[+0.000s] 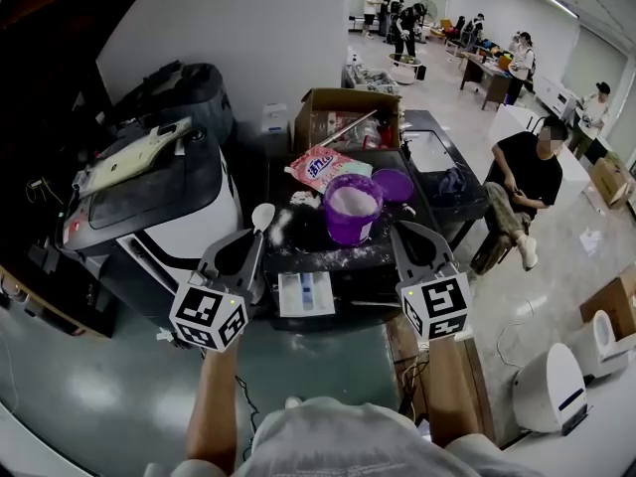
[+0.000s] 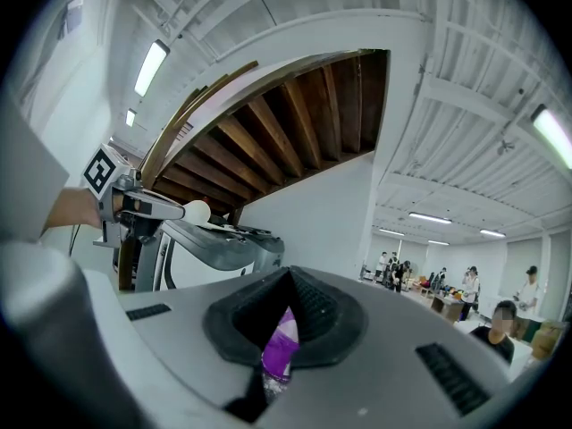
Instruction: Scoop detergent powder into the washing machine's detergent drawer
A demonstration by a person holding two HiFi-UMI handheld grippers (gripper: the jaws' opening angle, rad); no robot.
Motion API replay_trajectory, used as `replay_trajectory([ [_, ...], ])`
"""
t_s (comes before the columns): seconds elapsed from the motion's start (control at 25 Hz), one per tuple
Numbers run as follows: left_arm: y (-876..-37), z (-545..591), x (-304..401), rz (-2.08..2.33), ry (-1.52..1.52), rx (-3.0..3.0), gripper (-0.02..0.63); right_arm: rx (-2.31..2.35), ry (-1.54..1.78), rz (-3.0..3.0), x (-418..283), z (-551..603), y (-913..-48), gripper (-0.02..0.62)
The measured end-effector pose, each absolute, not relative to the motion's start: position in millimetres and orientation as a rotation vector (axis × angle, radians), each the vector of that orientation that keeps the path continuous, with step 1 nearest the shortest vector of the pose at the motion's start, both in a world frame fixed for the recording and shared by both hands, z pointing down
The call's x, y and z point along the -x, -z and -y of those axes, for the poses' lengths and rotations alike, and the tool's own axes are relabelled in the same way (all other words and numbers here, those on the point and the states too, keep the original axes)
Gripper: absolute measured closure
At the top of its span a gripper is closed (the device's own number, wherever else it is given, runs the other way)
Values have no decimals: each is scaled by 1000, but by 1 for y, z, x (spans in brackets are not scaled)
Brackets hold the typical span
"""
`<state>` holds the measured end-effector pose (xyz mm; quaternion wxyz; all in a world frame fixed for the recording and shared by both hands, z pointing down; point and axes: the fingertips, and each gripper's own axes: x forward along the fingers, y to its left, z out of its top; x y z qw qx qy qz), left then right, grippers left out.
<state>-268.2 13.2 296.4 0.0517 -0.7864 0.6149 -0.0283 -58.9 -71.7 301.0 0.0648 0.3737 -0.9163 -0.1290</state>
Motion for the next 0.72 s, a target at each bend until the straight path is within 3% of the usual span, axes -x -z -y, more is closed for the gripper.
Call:
replay_trajectory([
  [0.72, -306, -19, 281, -1913, 96, 2380, 591, -1063, 399, 2739, 71, 67, -308, 591],
])
